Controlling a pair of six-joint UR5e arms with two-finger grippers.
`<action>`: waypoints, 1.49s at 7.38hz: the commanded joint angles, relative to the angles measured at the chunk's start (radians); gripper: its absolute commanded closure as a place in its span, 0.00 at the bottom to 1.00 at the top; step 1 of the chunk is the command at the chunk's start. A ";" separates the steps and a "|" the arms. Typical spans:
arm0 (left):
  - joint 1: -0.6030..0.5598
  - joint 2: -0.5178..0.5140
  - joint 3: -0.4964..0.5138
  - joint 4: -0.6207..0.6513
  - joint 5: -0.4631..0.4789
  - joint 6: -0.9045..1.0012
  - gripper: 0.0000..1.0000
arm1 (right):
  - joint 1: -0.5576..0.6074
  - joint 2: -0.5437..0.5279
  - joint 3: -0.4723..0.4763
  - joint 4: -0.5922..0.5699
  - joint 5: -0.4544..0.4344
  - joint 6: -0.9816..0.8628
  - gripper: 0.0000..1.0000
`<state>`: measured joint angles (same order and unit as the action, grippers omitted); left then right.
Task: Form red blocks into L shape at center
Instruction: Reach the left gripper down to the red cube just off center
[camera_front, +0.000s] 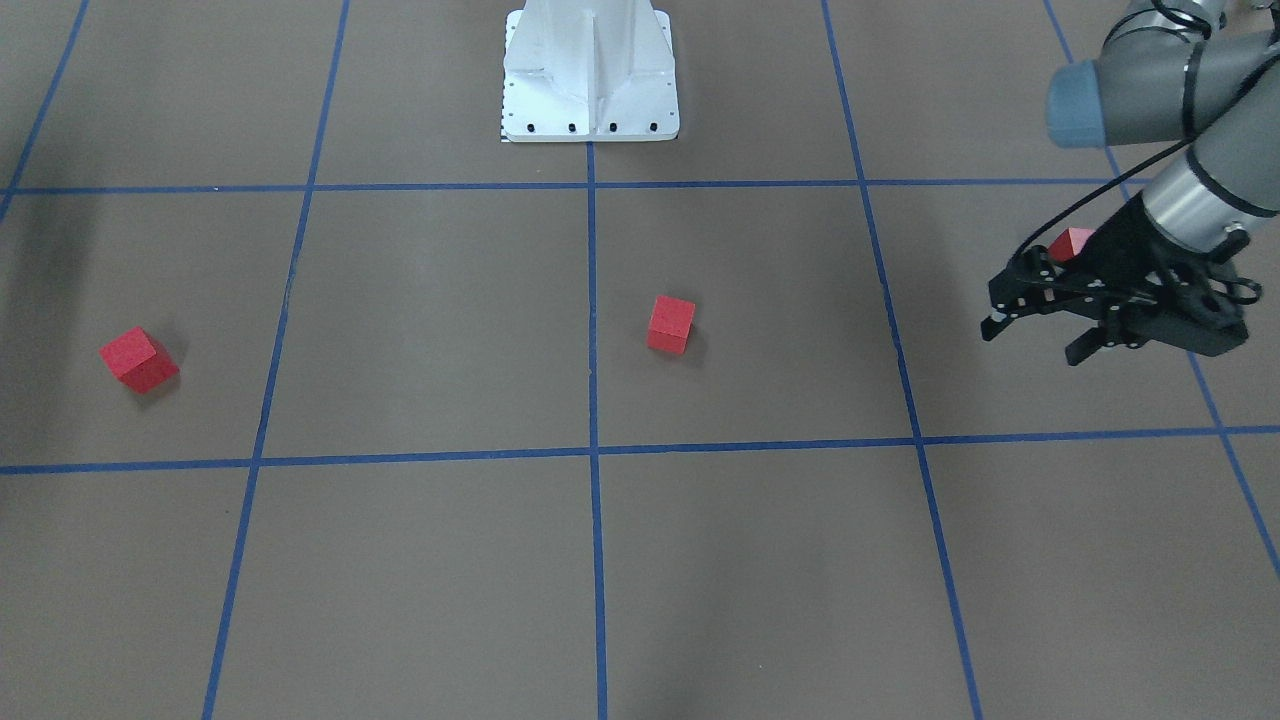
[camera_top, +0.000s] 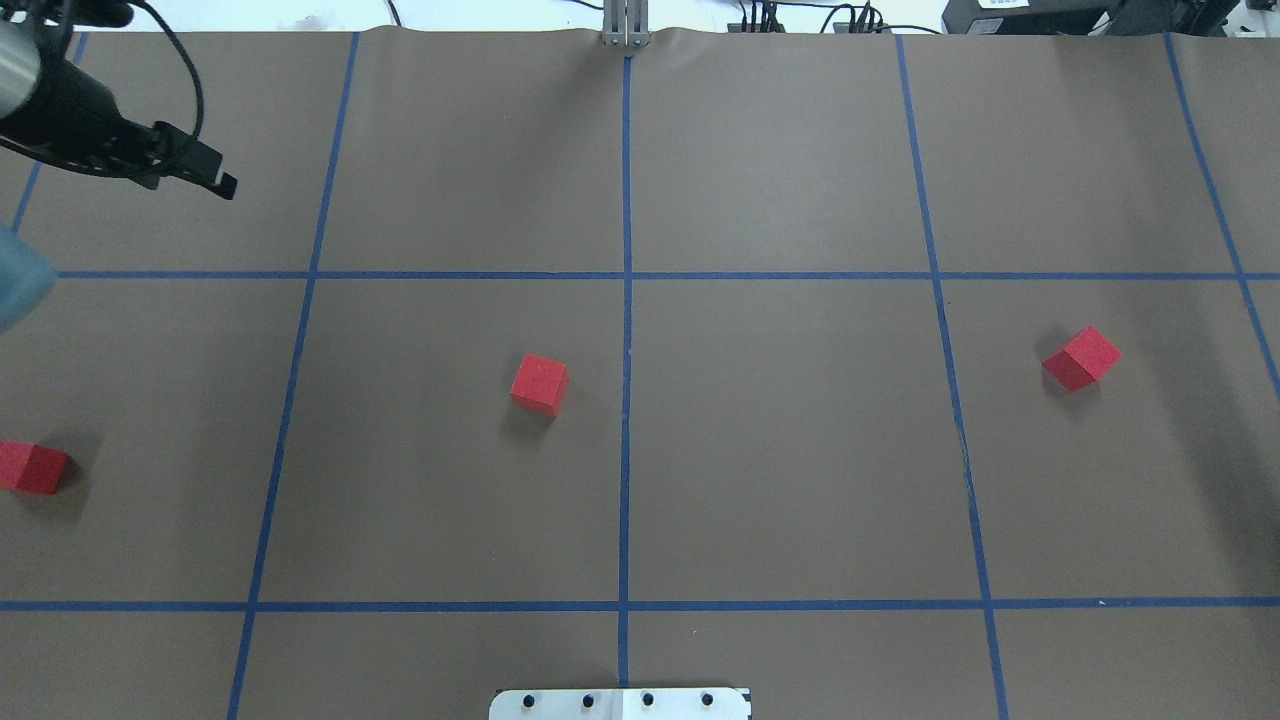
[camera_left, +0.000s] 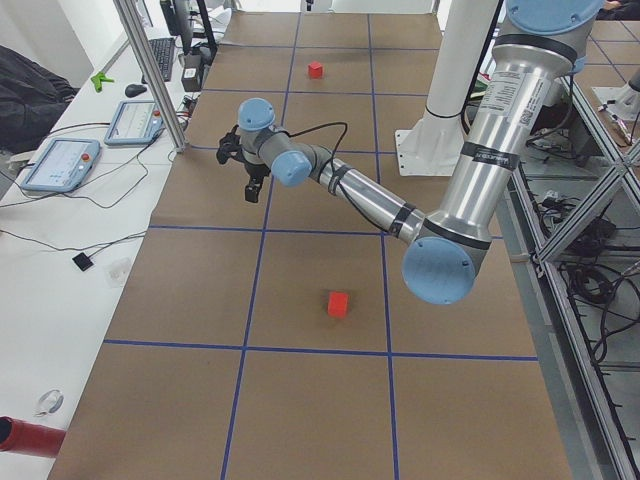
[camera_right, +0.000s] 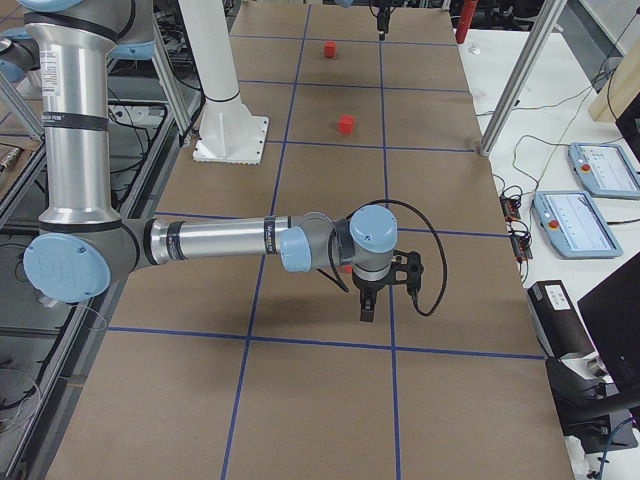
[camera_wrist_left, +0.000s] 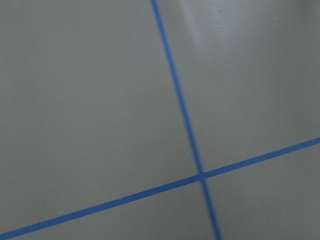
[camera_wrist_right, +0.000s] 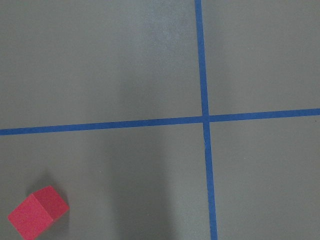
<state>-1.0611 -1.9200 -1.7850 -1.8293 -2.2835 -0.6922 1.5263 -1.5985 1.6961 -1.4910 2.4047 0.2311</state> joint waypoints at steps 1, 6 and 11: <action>0.239 -0.063 -0.084 -0.002 0.262 -0.234 0.00 | 0.000 0.000 0.000 0.000 -0.001 -0.001 0.01; 0.552 -0.155 -0.009 -0.097 0.674 -0.351 0.00 | 0.000 -0.003 -0.003 -0.002 -0.004 0.001 0.01; 0.592 -0.221 0.119 -0.100 0.691 -0.351 0.00 | 0.000 -0.005 -0.004 -0.003 -0.007 0.001 0.01</action>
<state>-0.4819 -2.1381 -1.6861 -1.9285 -1.5929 -1.0436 1.5263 -1.6013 1.6923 -1.4935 2.3980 0.2317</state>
